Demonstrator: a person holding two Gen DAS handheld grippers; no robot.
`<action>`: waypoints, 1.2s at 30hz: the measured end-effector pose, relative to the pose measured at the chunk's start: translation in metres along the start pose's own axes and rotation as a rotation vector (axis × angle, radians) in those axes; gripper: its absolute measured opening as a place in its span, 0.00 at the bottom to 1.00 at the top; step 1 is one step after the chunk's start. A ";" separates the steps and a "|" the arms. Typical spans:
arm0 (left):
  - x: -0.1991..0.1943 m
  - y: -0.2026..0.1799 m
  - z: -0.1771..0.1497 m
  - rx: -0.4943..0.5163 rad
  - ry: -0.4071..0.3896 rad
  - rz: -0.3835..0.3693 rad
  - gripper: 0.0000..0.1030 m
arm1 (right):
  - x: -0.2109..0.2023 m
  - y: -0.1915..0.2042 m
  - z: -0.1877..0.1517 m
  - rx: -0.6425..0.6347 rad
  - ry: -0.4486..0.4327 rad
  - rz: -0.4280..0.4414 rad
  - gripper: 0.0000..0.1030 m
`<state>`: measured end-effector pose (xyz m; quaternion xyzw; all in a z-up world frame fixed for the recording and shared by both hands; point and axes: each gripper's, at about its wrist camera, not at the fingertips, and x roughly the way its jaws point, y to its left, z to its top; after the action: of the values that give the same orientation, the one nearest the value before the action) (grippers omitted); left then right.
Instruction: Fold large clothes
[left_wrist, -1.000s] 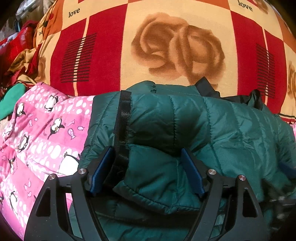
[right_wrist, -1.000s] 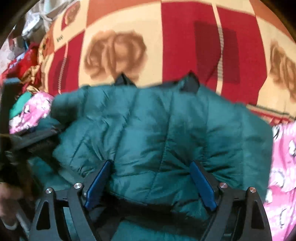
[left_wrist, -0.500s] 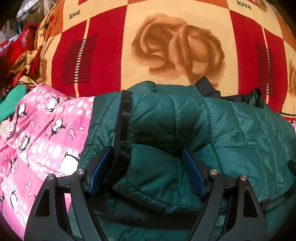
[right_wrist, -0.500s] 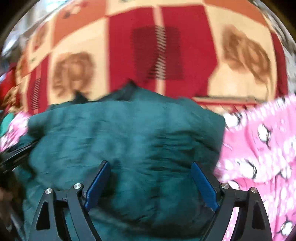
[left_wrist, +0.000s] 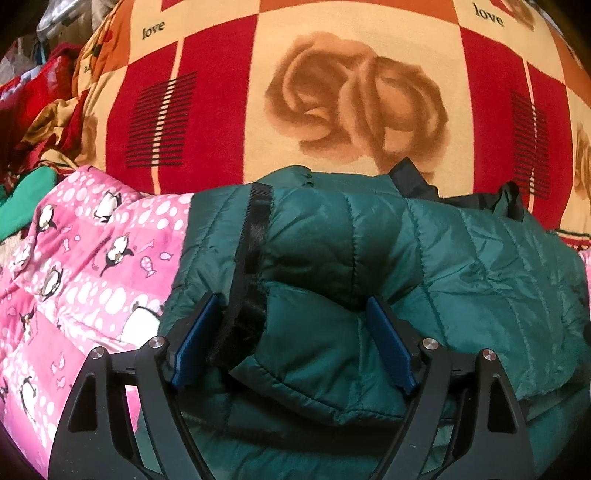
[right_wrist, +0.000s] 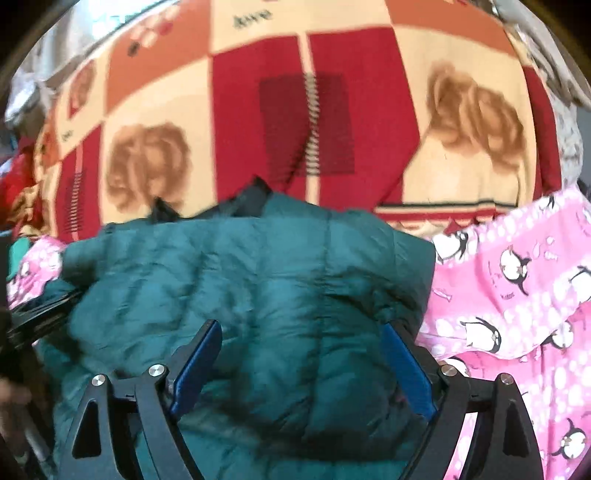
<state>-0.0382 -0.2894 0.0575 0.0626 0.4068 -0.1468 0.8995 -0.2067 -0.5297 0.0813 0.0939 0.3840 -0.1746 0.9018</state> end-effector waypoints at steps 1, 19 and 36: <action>-0.004 0.002 0.000 -0.006 -0.003 0.000 0.79 | -0.001 0.008 -0.002 -0.031 0.012 0.010 0.85; -0.079 0.023 -0.030 0.069 -0.017 0.041 0.79 | -0.042 0.016 -0.031 -0.064 0.056 0.016 0.85; -0.127 0.044 -0.089 0.077 -0.008 0.067 0.79 | -0.079 -0.002 -0.096 0.013 0.111 0.013 0.85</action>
<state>-0.1676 -0.2001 0.0938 0.1104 0.3949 -0.1326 0.9024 -0.3221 -0.4826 0.0725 0.1118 0.4317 -0.1658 0.8796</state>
